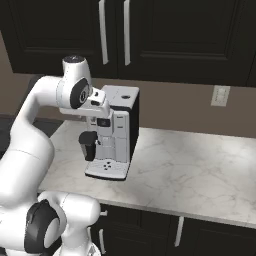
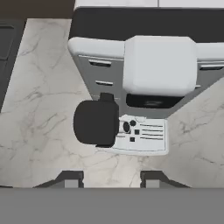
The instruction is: Open the cabinet directly in front. Then move the wine and the mug to the dining counter with the candle on it.
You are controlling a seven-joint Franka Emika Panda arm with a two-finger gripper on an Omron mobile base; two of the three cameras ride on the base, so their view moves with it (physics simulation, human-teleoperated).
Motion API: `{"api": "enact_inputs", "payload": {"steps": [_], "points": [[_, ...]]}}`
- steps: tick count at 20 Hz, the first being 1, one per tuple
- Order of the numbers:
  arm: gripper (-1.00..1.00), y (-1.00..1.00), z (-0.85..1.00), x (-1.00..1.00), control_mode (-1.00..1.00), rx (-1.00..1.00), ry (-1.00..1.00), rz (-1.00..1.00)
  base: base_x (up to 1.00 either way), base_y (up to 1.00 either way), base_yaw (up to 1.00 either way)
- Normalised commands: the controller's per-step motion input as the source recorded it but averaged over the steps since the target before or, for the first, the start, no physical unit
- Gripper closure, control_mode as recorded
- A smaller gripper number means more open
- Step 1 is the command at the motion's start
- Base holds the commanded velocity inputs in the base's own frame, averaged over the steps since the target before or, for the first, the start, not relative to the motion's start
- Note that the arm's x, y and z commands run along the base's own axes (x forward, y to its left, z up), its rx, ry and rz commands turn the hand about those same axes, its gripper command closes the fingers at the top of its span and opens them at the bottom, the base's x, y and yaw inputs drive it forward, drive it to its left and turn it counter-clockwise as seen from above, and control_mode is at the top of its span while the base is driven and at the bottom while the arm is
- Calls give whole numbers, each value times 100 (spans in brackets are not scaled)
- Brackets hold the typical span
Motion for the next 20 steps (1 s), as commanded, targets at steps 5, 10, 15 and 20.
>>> {"api": "enact_inputs", "payload": {"steps": [5,10,15,20], "points": [[-100,0,10,-27,-100,0,-14,0,0,0,0],[-100,0,65,-37,-100,0,-35,0,0,0,0],[-100,0,74,-32,-100,0,-37,0,0,0,0],[-100,-2,65,-27,-100,0,-37,0,0,0,0]]}}
